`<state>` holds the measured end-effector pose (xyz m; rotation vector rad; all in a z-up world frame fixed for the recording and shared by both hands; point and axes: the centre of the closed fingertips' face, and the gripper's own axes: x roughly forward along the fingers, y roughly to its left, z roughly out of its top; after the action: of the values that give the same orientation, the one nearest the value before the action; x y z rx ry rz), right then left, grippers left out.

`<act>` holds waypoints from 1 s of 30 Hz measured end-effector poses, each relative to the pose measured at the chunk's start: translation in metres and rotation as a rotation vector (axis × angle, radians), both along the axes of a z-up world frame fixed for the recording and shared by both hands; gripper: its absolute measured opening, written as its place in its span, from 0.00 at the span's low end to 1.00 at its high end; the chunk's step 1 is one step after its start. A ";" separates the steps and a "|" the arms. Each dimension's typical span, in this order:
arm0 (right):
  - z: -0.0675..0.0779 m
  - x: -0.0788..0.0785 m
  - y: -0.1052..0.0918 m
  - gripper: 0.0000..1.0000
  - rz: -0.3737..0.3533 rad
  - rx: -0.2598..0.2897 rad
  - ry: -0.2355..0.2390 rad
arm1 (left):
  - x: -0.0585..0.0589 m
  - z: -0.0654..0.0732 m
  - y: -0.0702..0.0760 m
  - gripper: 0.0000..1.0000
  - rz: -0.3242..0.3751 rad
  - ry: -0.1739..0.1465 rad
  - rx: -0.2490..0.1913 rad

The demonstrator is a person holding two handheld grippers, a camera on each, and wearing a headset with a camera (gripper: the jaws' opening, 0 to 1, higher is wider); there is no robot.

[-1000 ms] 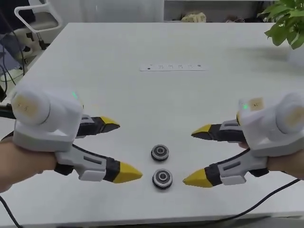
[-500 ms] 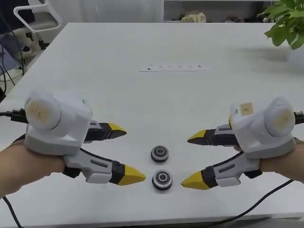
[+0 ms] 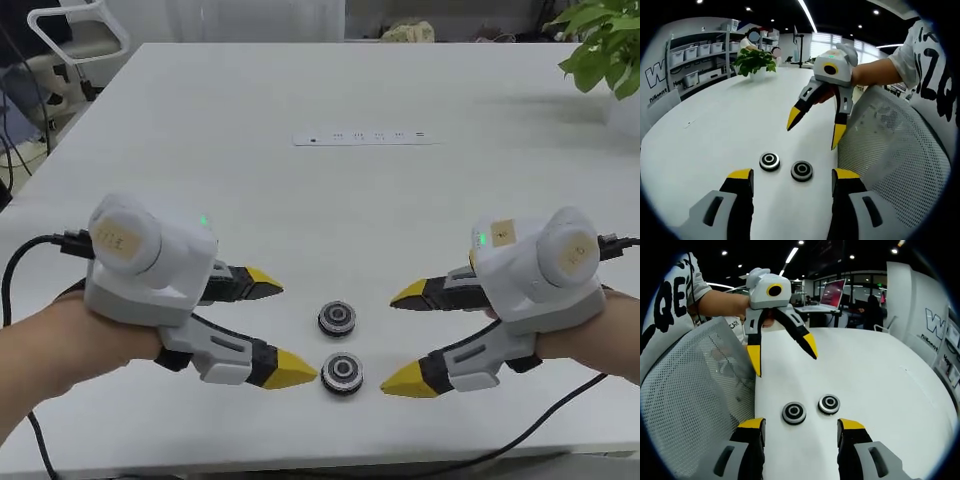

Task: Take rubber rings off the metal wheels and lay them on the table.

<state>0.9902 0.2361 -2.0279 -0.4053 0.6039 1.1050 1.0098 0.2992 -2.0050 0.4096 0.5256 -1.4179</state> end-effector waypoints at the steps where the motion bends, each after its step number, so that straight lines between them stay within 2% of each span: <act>1: -0.001 0.000 0.000 0.56 0.001 -0.001 0.001 | 0.001 -0.002 0.000 0.60 -0.003 0.001 0.003; 15: -0.007 -0.001 0.000 0.53 0.008 -0.009 0.011 | -0.005 -0.018 -0.008 0.52 -0.040 0.029 0.031; 30: -0.009 -0.001 -0.001 0.53 0.006 -0.008 0.017 | -0.012 -0.031 -0.019 0.43 -0.094 0.035 0.064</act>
<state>0.9889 0.2352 -2.0373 -0.4049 0.6223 1.1131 0.9979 0.2803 -2.0358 0.4662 0.5882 -1.5035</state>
